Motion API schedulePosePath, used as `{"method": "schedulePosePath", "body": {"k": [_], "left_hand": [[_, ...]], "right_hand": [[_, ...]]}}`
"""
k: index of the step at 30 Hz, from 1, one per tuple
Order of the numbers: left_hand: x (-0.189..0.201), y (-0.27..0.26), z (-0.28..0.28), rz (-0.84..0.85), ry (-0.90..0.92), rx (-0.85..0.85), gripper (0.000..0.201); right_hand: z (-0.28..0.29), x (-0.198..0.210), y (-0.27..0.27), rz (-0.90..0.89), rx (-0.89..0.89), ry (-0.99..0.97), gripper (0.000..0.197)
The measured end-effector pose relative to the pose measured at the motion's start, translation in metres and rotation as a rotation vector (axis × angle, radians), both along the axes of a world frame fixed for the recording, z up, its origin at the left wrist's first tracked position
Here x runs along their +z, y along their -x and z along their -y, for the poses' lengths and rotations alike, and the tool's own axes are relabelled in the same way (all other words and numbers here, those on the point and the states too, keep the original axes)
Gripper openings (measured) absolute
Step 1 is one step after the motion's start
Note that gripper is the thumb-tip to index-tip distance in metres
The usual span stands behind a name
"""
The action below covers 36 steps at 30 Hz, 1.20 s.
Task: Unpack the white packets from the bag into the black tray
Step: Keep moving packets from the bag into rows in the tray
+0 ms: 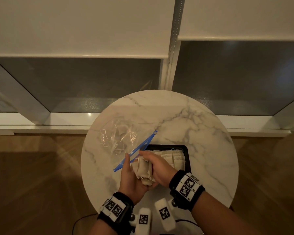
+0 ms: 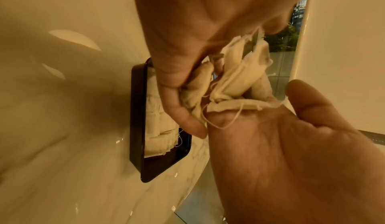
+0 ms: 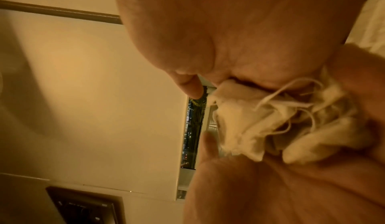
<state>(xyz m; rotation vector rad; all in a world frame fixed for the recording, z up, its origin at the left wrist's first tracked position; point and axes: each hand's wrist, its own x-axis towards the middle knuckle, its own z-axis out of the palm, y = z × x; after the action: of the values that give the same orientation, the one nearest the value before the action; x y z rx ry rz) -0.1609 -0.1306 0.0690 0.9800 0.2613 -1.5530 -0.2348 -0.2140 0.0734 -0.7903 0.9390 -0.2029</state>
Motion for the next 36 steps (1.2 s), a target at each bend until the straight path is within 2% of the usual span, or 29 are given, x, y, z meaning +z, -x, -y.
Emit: {"method": "schedulePosePath", "body": {"k": [2,4,7,10,14,17,21,25,28,32,34,36], "left_hand": [[0.003,0.006,0.000,0.016,0.023,-0.005,0.074],[0.005,0.013,0.001,0.112,0.028,-0.020,0.056],[0.002,0.021,0.001,0.240,0.033,-0.026,0.034],[0.003,0.025,0.001,0.289,0.034,-0.007,0.028],[0.007,0.027,0.001,0.291,0.078,0.015,0.029],[0.008,0.029,0.004,0.285,0.065,0.029,0.027],[0.009,0.031,0.006,0.278,0.062,0.041,0.026],[0.012,0.031,0.006,0.300,0.098,0.044,0.025],[0.015,0.030,0.007,0.325,0.116,0.033,0.024],[0.011,0.026,0.008,0.303,0.058,0.055,0.028],[0.009,0.023,0.008,0.324,0.041,0.059,0.028],[0.010,0.021,0.007,0.339,0.053,0.067,0.029]], "right_hand": [[0.002,0.002,0.009,-0.003,0.073,0.029,0.054],[0.002,0.012,0.019,-0.003,0.201,0.144,0.064],[0.004,0.025,0.034,-0.003,0.419,0.410,0.061],[0.006,0.033,0.045,-0.052,0.516,0.580,0.062],[0.008,0.028,0.056,-0.149,0.416,0.725,0.077],[0.008,0.029,0.061,-0.194,0.349,0.840,0.076],[0.010,0.032,0.070,-0.233,0.286,0.855,0.069],[0.011,0.035,0.076,-0.243,0.246,0.893,0.048],[0.010,0.036,0.077,-0.223,0.238,0.849,0.035],[0.010,0.040,0.077,-0.160,0.316,0.856,0.016],[0.010,0.043,0.077,-0.106,0.341,0.825,0.016],[0.011,0.045,0.077,-0.071,0.295,0.773,0.019]]}}
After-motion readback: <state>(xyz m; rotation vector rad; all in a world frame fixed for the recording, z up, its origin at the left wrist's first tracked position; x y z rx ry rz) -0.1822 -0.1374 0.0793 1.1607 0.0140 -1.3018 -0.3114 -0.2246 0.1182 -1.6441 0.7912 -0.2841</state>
